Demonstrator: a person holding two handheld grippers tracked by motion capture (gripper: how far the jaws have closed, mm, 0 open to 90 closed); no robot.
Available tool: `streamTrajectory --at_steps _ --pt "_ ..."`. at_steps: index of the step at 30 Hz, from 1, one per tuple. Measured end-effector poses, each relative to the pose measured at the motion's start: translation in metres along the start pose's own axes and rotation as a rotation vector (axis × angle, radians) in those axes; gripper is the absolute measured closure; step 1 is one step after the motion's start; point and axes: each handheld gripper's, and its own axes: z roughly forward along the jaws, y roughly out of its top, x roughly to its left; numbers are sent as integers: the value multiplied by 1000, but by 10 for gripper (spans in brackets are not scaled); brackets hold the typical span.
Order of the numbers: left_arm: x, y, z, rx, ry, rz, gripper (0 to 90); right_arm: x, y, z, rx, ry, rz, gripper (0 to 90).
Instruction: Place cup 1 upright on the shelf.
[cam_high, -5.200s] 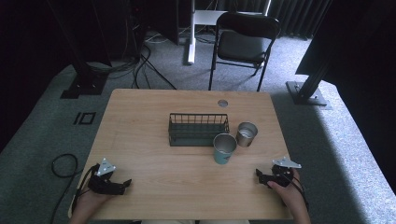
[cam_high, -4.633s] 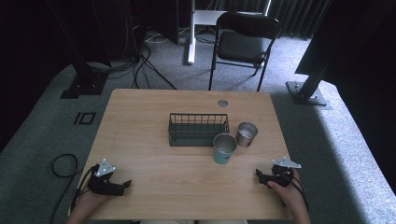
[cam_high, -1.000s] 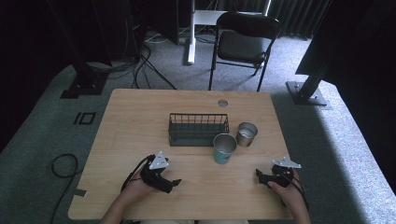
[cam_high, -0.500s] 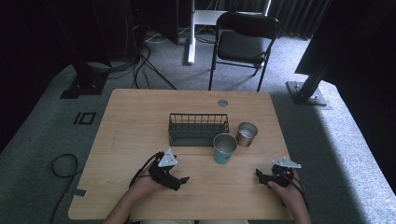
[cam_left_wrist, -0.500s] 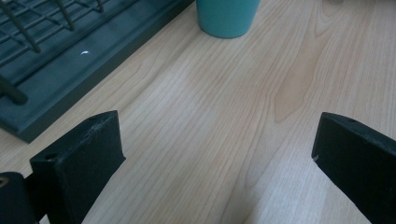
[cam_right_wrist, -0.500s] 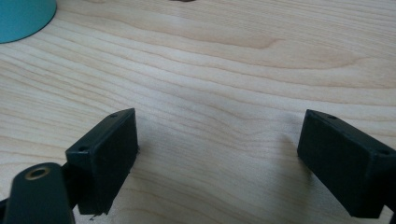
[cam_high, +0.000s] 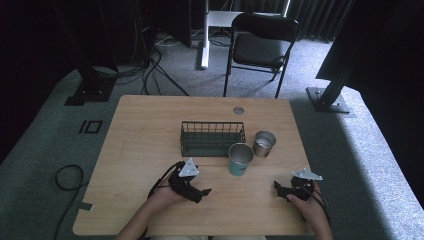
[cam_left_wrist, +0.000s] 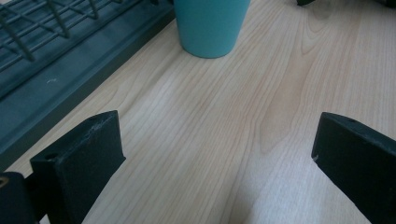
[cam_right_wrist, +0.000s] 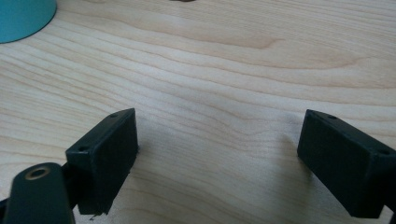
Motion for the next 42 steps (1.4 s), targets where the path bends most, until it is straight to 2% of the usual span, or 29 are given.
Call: streamTrajectory --at_steps 21,28,35,40,42 --pt "-6 26 18 -29 -19 39 26 0 0 0 0 0 0 118" --pt "-6 31 24 -41 -22 26 26 0 0 0 0 0 0 118" --pt "-9 44 32 -46 -21 44 26 0 0 0 0 0 0 118" --pt "-9 47 38 -47 -19 37 26 0 0 0 0 0 0 118" --pt "-8 49 42 -57 -14 13 26 0 0 0 0 0 0 118"
